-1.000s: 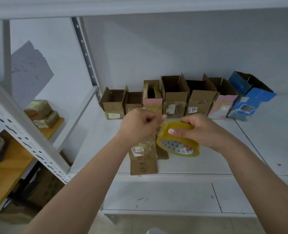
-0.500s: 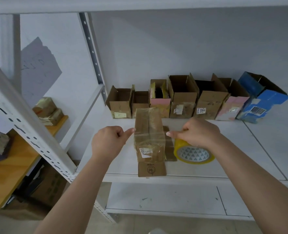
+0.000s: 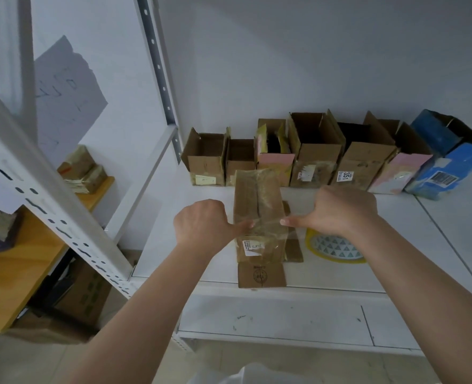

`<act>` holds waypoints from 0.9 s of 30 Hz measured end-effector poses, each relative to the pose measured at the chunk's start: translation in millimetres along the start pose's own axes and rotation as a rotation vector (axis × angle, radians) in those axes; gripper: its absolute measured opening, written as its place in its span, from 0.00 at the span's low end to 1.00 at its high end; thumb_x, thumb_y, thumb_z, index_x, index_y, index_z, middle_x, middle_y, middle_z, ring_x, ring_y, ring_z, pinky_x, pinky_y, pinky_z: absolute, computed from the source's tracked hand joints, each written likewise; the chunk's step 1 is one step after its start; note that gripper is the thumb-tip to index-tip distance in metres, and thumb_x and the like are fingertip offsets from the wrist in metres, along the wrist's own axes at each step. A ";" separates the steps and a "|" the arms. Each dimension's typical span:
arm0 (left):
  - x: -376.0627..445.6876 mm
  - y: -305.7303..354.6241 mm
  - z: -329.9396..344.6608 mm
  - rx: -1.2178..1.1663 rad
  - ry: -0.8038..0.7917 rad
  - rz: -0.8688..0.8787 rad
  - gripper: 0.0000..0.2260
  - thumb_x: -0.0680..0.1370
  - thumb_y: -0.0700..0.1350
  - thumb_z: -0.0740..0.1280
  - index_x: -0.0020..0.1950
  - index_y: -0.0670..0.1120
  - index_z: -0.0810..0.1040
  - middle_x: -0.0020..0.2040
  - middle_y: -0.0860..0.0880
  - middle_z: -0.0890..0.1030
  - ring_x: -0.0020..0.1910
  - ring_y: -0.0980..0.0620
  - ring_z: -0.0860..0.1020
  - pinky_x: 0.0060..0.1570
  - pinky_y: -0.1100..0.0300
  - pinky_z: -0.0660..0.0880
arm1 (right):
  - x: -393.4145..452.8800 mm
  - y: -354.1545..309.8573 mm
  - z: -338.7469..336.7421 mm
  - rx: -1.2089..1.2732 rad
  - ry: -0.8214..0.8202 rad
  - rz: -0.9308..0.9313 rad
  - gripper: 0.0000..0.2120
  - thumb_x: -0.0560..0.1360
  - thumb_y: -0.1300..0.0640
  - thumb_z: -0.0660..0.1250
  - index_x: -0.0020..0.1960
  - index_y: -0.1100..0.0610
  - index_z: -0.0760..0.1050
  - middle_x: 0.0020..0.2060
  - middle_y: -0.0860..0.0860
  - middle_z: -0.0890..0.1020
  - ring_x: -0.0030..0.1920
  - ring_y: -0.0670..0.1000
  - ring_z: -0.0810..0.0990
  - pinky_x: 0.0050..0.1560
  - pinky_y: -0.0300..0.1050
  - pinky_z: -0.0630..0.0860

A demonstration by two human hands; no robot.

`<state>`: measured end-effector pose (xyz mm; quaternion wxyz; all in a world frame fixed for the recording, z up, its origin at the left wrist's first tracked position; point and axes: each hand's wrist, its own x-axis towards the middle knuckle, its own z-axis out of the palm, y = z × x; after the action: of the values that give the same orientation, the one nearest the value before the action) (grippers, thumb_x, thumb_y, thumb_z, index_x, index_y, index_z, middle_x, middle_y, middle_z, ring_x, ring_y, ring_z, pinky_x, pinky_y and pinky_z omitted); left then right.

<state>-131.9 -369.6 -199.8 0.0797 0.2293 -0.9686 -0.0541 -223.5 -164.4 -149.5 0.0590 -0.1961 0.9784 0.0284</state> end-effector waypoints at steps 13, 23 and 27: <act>-4.9 -7.6 25.0 -0.128 -0.119 -0.095 0.37 0.63 0.81 0.54 0.31 0.46 0.74 0.28 0.53 0.75 0.28 0.54 0.75 0.27 0.61 0.68 | 11.6 -1.2 17.0 -0.013 -0.168 0.057 0.39 0.57 0.17 0.59 0.40 0.53 0.72 0.35 0.49 0.78 0.37 0.50 0.76 0.33 0.43 0.67; -36.4 11.0 80.8 -1.138 -0.300 -0.386 0.32 0.73 0.72 0.48 0.28 0.46 0.66 0.21 0.53 0.68 0.22 0.56 0.67 0.30 0.60 0.64 | 4.9 7.0 26.0 0.137 -0.226 0.071 0.40 0.56 0.16 0.55 0.33 0.55 0.70 0.28 0.49 0.74 0.33 0.51 0.78 0.33 0.43 0.65; -34.9 2.7 87.4 -0.896 -0.229 -0.306 0.29 0.80 0.63 0.52 0.28 0.44 0.66 0.24 0.50 0.70 0.28 0.50 0.70 0.32 0.58 0.65 | 5.6 10.5 29.2 0.175 -0.223 0.058 0.38 0.57 0.16 0.56 0.30 0.54 0.66 0.26 0.48 0.70 0.30 0.51 0.74 0.32 0.42 0.63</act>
<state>-117.9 -345.5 -289.7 0.0548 0.3047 -0.8078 -0.5016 -229.6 -154.6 -178.8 0.1834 -0.1575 0.9698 -0.0338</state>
